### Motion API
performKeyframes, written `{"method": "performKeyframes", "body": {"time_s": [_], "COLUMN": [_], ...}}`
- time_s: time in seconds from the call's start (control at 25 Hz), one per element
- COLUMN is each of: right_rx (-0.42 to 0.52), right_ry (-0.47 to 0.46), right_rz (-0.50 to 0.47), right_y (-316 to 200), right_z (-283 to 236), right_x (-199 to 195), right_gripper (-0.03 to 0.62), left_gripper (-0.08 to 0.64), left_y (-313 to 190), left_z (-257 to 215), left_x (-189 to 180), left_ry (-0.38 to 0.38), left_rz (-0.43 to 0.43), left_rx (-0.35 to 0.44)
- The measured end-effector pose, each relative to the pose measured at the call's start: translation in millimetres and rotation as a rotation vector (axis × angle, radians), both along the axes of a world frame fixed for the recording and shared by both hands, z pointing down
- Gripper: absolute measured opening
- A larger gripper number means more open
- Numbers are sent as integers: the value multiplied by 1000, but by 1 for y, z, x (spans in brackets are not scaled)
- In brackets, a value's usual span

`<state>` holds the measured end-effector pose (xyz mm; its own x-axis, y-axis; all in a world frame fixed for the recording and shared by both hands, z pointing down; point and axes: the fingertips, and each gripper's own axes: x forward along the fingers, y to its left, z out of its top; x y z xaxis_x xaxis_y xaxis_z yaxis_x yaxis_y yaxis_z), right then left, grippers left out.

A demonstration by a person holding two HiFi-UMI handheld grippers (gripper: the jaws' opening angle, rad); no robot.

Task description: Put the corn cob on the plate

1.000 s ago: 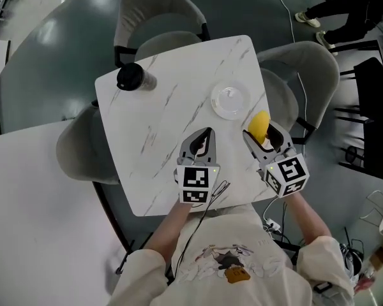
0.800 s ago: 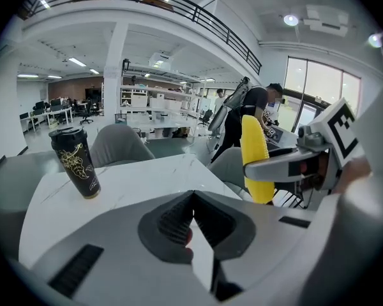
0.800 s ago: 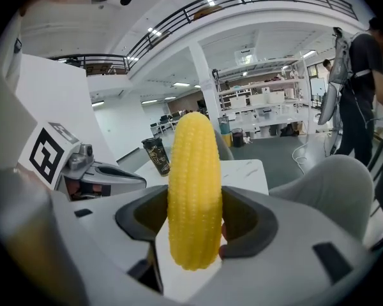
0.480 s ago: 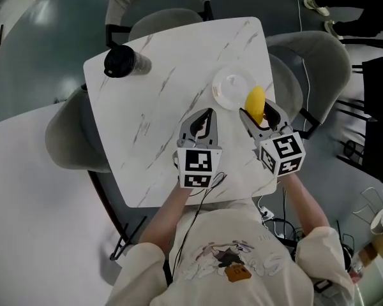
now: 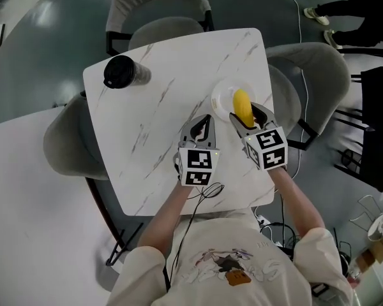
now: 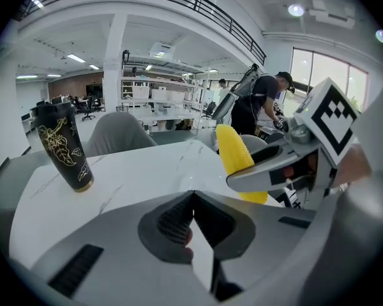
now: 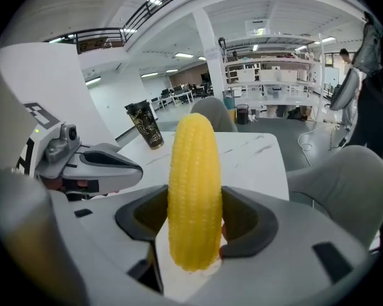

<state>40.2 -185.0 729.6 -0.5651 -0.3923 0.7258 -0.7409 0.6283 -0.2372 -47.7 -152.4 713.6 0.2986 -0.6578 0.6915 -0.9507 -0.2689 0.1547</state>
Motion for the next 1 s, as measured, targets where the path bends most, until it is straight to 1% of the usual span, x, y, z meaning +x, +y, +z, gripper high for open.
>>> {"method": "performKeyframes", "body": {"time_s": [0.12, 0.48, 0.64, 0.76, 1.0], "right_rx": [-21, -63, -96, -106, -106], "right_ry": [30, 121, 171, 208, 282], "right_rz": [-9, -42, -52, -62, -129], "right_y": [0, -15, -16, -19, -16], "right_z": [11, 37, 49, 50, 69], "right_x": [-3, -7, -8, -12, -15], "right_gripper": [245, 245, 245, 245, 245], "left_gripper": [6, 6, 6, 6, 6], "left_y": [1, -10, -10, -9, -6], "left_z": [13, 24, 27, 26, 23], "left_x": [-3, -5, 2, 3, 4], "left_ry": [-12, -13, -12, -13, -10], "left_rz": [-9, -35, -17, -20, -23], "left_rx": [-29, -36, -39, -43, -30]}}
